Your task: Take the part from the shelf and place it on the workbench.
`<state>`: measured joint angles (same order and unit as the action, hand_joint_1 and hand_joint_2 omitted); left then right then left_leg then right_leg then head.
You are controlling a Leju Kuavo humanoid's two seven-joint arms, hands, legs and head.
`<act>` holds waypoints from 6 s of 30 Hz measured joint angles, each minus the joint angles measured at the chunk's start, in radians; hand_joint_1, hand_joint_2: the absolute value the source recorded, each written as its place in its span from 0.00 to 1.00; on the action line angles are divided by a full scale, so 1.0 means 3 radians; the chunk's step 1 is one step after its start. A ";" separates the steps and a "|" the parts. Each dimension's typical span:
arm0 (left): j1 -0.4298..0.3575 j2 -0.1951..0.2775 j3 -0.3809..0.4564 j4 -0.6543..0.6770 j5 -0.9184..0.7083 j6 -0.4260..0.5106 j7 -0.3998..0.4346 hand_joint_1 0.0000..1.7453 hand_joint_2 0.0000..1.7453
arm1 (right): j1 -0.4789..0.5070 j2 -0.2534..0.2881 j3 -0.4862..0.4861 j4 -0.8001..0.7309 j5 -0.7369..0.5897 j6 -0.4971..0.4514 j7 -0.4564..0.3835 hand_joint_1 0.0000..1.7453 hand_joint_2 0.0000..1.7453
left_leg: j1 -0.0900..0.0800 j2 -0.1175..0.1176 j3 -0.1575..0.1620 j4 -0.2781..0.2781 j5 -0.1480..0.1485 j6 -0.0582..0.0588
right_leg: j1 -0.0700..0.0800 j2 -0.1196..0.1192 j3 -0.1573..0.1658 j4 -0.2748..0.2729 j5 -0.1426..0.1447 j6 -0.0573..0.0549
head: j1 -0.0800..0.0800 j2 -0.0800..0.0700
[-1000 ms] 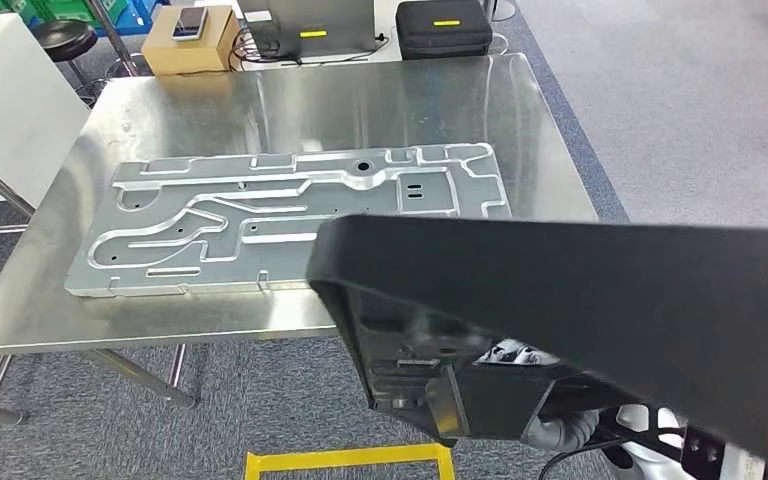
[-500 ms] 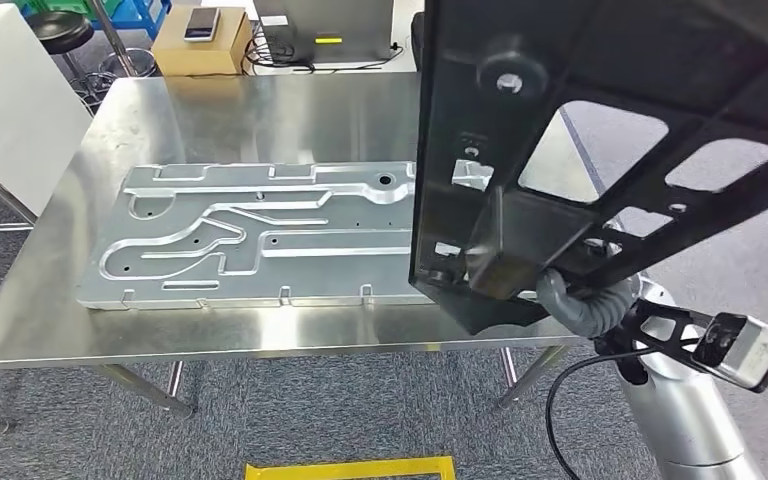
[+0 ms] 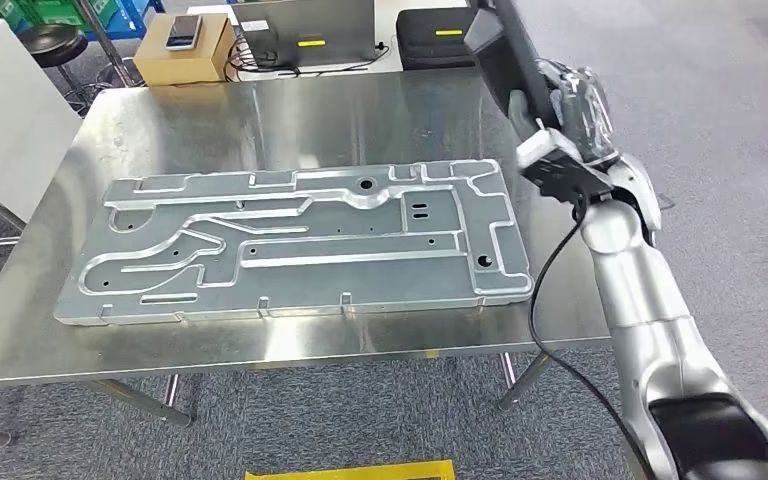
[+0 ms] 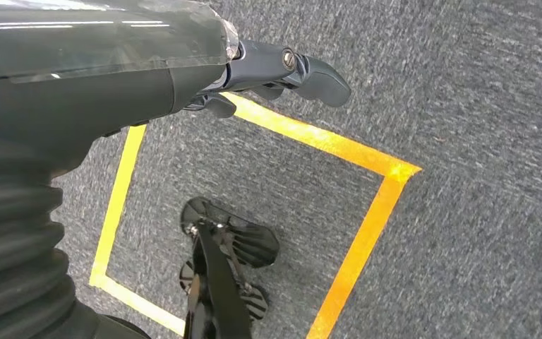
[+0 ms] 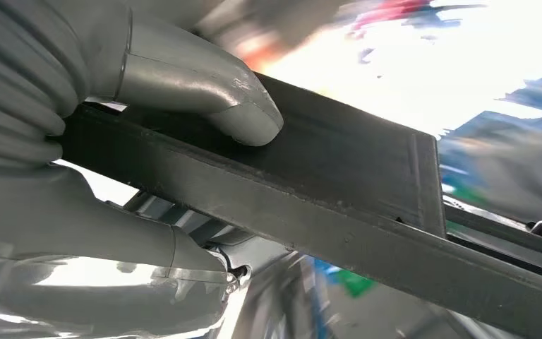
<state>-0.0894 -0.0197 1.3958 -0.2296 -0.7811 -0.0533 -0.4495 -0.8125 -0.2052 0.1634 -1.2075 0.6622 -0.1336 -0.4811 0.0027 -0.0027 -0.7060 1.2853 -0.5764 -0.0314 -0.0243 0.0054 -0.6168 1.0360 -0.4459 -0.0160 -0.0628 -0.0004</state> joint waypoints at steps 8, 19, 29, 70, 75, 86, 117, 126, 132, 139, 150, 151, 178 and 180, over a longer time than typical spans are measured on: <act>-0.0062 0.0003 0.0000 0.0000 -0.0004 -0.0003 -0.0048 0.00 1.00 | -0.0823 -0.0055 0.1070 0.1495 0.1745 -0.0267 0.0484 1.00 1.00 | -0.0016 -0.0045 0.0236 -0.0873 0.0537 0.0073 | 0.0019 -0.0078 0.0060 -0.0007 -0.0047 0.0085 | 0.0000 0.0000; -0.0101 -0.0025 -0.0002 0.0000 0.0017 -0.0024 -0.0182 0.00 1.00 | -0.0963 0.0195 0.1935 0.2378 0.2141 0.0072 0.0448 1.00 1.00 | 0.0021 -0.0210 0.0319 -0.0896 0.0519 0.0175 | 0.0013 -0.0064 -0.0275 0.0511 -0.0080 0.0099 | 0.0001 0.0000; -0.0088 -0.0040 -0.0093 0.0000 -0.0168 -0.0069 -0.0265 0.00 1.00 | -0.0724 0.0277 0.1984 0.2469 0.1913 -0.0164 0.0404 0.00 0.00 | 0.0011 -0.0069 0.0083 -0.0335 0.0163 -0.0015 | 0.0031 -0.0165 0.0022 -0.0037 0.0016 -0.0022 | 0.0001 0.0000; -0.0031 -0.0026 -0.0235 0.0004 -0.0179 -0.0058 -0.0252 0.00 0.00 | 0.0148 0.0113 0.0903 0.0229 -0.0122 -0.0991 -0.0277 0.00 0.00 | 0.0024 -0.0060 0.0337 -0.0878 0.0491 0.0071 | 0.0038 -0.0103 0.0087 -0.0054 -0.0018 0.0093 | 0.0000 0.0000; 0.0038 -0.0040 -0.0145 0.0004 -0.0046 -0.0052 -0.0274 0.00 0.00 | 0.1083 0.0385 -0.0021 -0.1040 -0.0217 -0.1071 -0.0425 0.00 0.00 | 0.0026 0.0007 0.0374 -0.0940 0.0522 0.0191 | 0.0036 -0.0034 -0.0142 0.0473 -0.0372 0.0139 | 0.0001 0.0000; 0.0100 -0.0058 -0.0057 0.0000 0.0013 -0.0022 -0.0290 0.00 0.00 | 0.3118 0.1039 -0.1931 -0.2134 -0.0824 -0.1159 -0.0715 0.00 0.00 | -0.0039 0.0097 0.0358 -0.0889 0.0498 0.0127 | 0.0071 -0.0032 0.0147 -0.0059 -0.0057 0.0029 | 0.0001 0.0000; 0.0065 -0.0155 0.0032 -0.0003 -0.0006 -0.0012 -0.0270 0.00 0.00 | 0.2744 0.1623 -0.4258 0.0882 0.0647 -0.0437 -0.0493 0.00 0.00 | -0.0014 0.0101 0.0321 -0.0917 0.0593 0.0106 | 0.0080 -0.0040 0.0520 -0.0205 -0.0257 0.0044 | 0.0001 0.0000; 0.0077 -0.0161 0.0030 -0.0003 -0.0043 -0.0014 -0.0263 0.00 0.00 | 0.2651 0.1589 -0.4547 0.1947 0.0754 -0.0462 -0.0093 0.00 0.00 | 0.0075 0.0044 0.0444 -0.0247 0.0158 -0.0019 | 0.0061 -0.0025 0.0065 -0.0154 0.0083 0.0012 | 0.0001 0.0000; 0.0112 -0.0172 0.0008 -0.0003 -0.0127 -0.0025 -0.0303 0.00 0.00 | 0.2658 0.1448 -0.4584 0.2474 0.1047 -0.0258 0.0652 0.00 0.00 | 0.0044 0.0032 0.0949 -0.1085 0.0137 0.0091 | 0.0054 -0.0022 -0.0057 -0.0127 0.0254 0.0129 | 0.0002 0.0000; 0.0137 -0.0178 -0.0003 -0.0003 -0.0190 -0.0071 -0.0329 0.00 0.00 | 0.2670 0.1428 -0.4507 0.2800 0.1279 0.0015 0.1126 0.00 0.00 | 0.0016 0.0077 0.0590 -0.1050 0.0408 0.0204 | 0.0039 -0.0016 -0.0232 0.0862 -0.0463 0.0169 | 0.0002 0.0000; 0.0149 -0.0200 -0.0013 -0.0002 -0.0266 -0.0073 -0.0328 0.00 0.00 | 0.2629 0.1393 -0.4475 0.2927 0.1307 0.0143 0.1175 0.00 0.00 | 0.0026 0.0051 0.0217 -0.0723 0.0347 0.0033 | 0.0057 -0.0039 0.0484 -0.0246 -0.0207 -0.0005 | 0.0001 0.0000; 0.0150 -0.0203 -0.0014 -0.0001 -0.0276 -0.0071 -0.0325 0.00 0.00 | 0.2628 0.1373 -0.4475 0.2937 0.1307 0.0155 0.1173 0.00 0.00 | 0.0034 0.0042 0.0168 -0.0543 0.0160 0.0012 | 0.0060 -0.0042 0.0433 -0.0243 -0.0166 -0.0016 | 0.0001 0.0000; 0.0046 -0.0235 -0.0107 0.0000 -0.0422 -0.0035 -0.0174 0.00 0.00 | 0.2559 0.1206 -0.4436 0.3067 0.1392 0.0398 0.0969 0.00 0.00 | 0.0000 0.0089 0.0227 -0.0864 0.0595 0.0094 | 0.0045 -0.0015 0.0601 -0.0184 -0.0401 0.0078 | 0.0002 0.0000; 0.0051 -0.0231 -0.0112 0.0000 -0.0433 -0.0028 -0.0156 0.00 0.00 | 0.2548 0.1199 -0.4434 0.3070 0.1393 0.0411 0.0944 0.00 0.00 | 0.0014 0.0073 0.0174 -0.0781 0.0470 0.0055 | 0.0040 -0.0029 0.0529 -0.0180 -0.0329 0.0017 | 0.0002 0.0000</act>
<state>-0.0740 -0.0890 1.3622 -0.2296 -0.9110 -0.0617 -0.4962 -0.0481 0.1544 -1.1667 -0.2865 1.0802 -0.0102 -0.1979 0.0068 0.0192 -0.6539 1.0512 -0.4354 -0.0150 -0.0122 -0.0035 -0.4582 0.9819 -0.5446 -0.0110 -0.0623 -0.0004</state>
